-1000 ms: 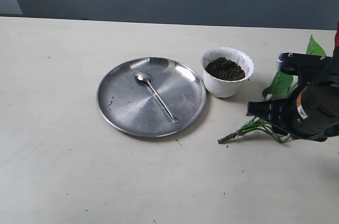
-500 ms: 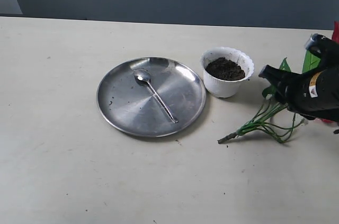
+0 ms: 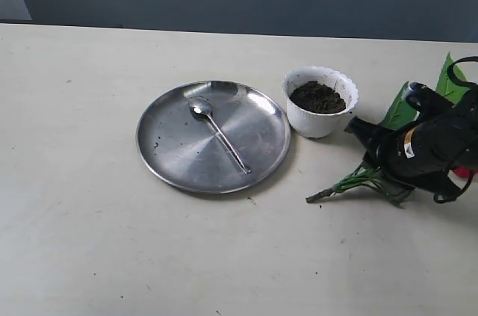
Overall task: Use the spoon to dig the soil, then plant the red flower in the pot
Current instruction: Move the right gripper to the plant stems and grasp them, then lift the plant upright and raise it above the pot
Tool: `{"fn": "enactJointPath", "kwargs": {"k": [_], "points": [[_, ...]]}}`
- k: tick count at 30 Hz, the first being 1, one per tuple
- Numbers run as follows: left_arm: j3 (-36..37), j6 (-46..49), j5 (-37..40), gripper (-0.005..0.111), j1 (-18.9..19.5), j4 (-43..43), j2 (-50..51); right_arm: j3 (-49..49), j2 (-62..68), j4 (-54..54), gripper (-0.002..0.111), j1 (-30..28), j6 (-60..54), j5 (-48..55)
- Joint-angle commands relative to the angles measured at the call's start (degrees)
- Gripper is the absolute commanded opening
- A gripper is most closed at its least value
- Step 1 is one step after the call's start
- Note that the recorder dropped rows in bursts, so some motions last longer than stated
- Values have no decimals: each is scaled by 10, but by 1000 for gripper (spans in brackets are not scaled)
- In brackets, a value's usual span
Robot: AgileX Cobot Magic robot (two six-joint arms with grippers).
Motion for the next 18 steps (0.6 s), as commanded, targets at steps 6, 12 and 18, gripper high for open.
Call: {"fn": "enactJointPath", "kwargs": {"k": [6,12,18], "points": [[-1,-3,-7,1,-4,-4,-3,-9,-6,-50,0,-6,-3,25],[-1,-3,-7,1,-4,-4,-3,-9,-64,-107,0,-6,-3,35],[-1,-3,-7,1,-4,-4,-3,-13,-151,-230,0,-6,-3,37]]}}
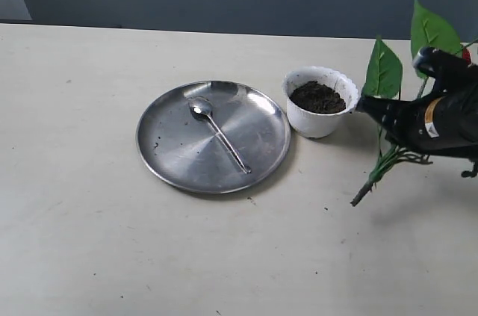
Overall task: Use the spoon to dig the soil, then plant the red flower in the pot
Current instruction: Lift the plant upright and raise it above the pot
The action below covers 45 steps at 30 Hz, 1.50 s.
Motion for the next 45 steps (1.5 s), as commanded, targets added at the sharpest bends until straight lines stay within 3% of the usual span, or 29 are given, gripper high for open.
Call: {"fn": "enactJointPath", "kwargs": {"k": [1,10,15,18,20,22,26,27,28,33,40,45], "points": [[-1,-3,-7,1,-4,-4,-3,-11,-65,-107,0,-4,-3,2],[-1,-3,-7,1,-4,-4,-3,-115,-66,-275,0,-4,1,-84],[-1,-3,-7,1,-4,-4,-3,-220,14,-371,0,-4,-7,-136],[-1,-3,-7,1,-4,-4,-3,-280,82,-376,0,0,-48,-141],[-1,-3,-7,1,-4,-4,-3,-305,115,-375,0,4,-49,-110],[-1,-3,-7,1,-4,-4,-3,-312,122,-374,0,21,-44,2],[-1,-3,-7,1,-4,-4,-3,-312,121,-460,0,31,34,143],[-1,-3,-7,1,-4,-4,-3,-312,121,-501,0,31,76,164],[-1,-3,-7,1,-4,-4,-3,-312,121,-556,0,31,208,202],[-1,-3,-7,1,-4,-4,-3,-321,126,-556,0,31,443,174],[-1,-3,-7,1,-4,-4,-3,-322,161,-556,0,51,437,181],[-1,-3,-7,1,-4,-4,-3,-322,162,-556,0,51,352,72]]}}
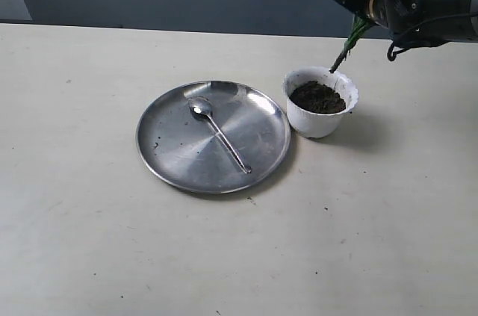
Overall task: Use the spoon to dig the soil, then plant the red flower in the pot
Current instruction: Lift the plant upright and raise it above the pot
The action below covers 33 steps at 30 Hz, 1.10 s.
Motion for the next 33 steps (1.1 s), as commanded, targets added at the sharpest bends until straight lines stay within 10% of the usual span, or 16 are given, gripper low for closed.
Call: {"fn": "enactJointPath", "kwargs": {"k": [1,27,33], "points": [[-1,-3,-7,1,-4,-4,-3,-4,-1,-11,0,-1,-52,-83],[-1,-3,-7,1,-4,-4,-3,-8,-101,-5,0,-2,-47,-281],[-1,-3,-7,1,-4,-4,-3,24,-109,387,0,-23,-471,-305]]}}
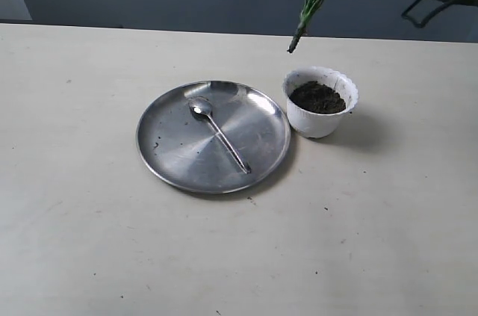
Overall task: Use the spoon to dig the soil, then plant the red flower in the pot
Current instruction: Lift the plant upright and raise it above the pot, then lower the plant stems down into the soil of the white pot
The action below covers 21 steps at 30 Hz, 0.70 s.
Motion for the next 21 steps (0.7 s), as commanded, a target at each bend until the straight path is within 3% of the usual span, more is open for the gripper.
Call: {"fn": "enactJointPath", "kwargs": {"k": [1,5,8,11,21], "points": [[-1,-3,-7,1,-4,-4,-3,34,0,321,0,-15,-398,-24],[-1,-3,-7,1,-4,-4,-3,95,23,597,0,-15,-797,-137],[-1,-3,-7,1,-4,-4,-3,148,47,749,0,-15,-951,-265],[-1,-3,-7,1,-4,-4,-3,168,71,753,0,-17,-964,-325],[-1,-3,-7,1,-4,-4,-3,168,104,751,0,-17,-1038,-329]]}}
